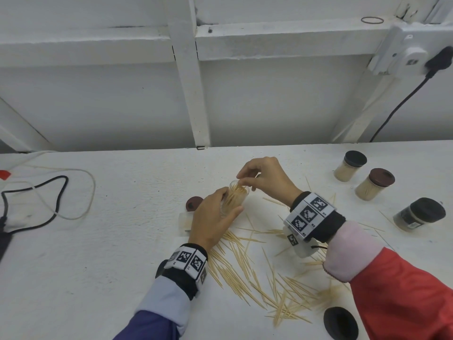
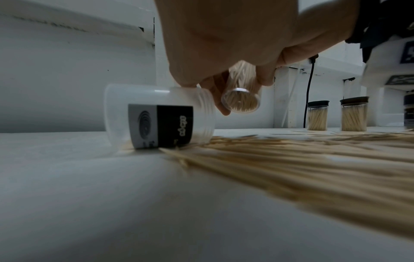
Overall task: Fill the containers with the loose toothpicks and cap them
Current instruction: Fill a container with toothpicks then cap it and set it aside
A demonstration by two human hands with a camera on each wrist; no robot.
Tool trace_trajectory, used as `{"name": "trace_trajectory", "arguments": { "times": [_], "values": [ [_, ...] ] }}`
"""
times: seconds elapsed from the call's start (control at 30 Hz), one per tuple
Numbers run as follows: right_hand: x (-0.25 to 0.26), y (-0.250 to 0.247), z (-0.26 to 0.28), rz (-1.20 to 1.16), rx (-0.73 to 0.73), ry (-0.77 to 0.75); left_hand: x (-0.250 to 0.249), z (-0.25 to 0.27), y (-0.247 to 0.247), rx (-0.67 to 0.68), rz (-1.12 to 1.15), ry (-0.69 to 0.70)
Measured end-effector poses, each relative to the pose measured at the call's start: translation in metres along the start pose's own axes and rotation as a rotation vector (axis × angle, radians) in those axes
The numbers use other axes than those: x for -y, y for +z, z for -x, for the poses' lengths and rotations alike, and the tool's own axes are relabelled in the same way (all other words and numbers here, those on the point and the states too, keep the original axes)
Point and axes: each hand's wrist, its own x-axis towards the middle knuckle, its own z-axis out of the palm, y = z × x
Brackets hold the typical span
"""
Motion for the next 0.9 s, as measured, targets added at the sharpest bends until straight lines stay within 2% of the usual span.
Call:
{"name": "trace_trajectory", "arguments": {
  "times": [0.07,0.13,0.23,0.37,0.47,0.6,0.73,0.8,0.87,0.9],
  "values": [
    [0.004,0.003,0.000,0.064,0.002,-0.069,-0.001,0.000,0.000,0.005,0.006,-0.004],
    [0.006,0.005,0.000,0.142,0.067,-0.121,-0.001,0.000,0.000,0.002,0.010,-0.006],
    [0.008,0.003,0.002,0.238,0.146,-0.133,0.002,-0.001,0.000,-0.012,0.016,-0.007],
    [0.005,-0.003,0.001,0.084,0.073,-0.045,0.005,-0.001,0.002,-0.027,-0.007,0.047],
    [0.002,-0.002,0.003,0.058,0.101,-0.042,0.006,-0.001,0.003,-0.046,-0.028,0.081],
    [0.000,-0.001,0.005,-0.058,0.037,0.002,0.007,-0.003,0.002,-0.132,-0.119,0.120],
    [0.000,0.004,0.010,-0.205,0.315,0.115,0.006,-0.005,0.002,-0.190,-0.184,0.177],
    [-0.002,0.007,0.010,-0.295,0.239,0.148,0.008,-0.005,0.002,-0.210,-0.198,0.199],
    [-0.004,0.007,0.010,-0.279,0.087,0.164,0.010,-0.005,0.002,-0.217,-0.164,0.152],
    [-0.005,0.007,0.010,-0.265,0.074,0.168,0.011,-0.005,0.002,-0.227,-0.148,0.123]
  ]
}}
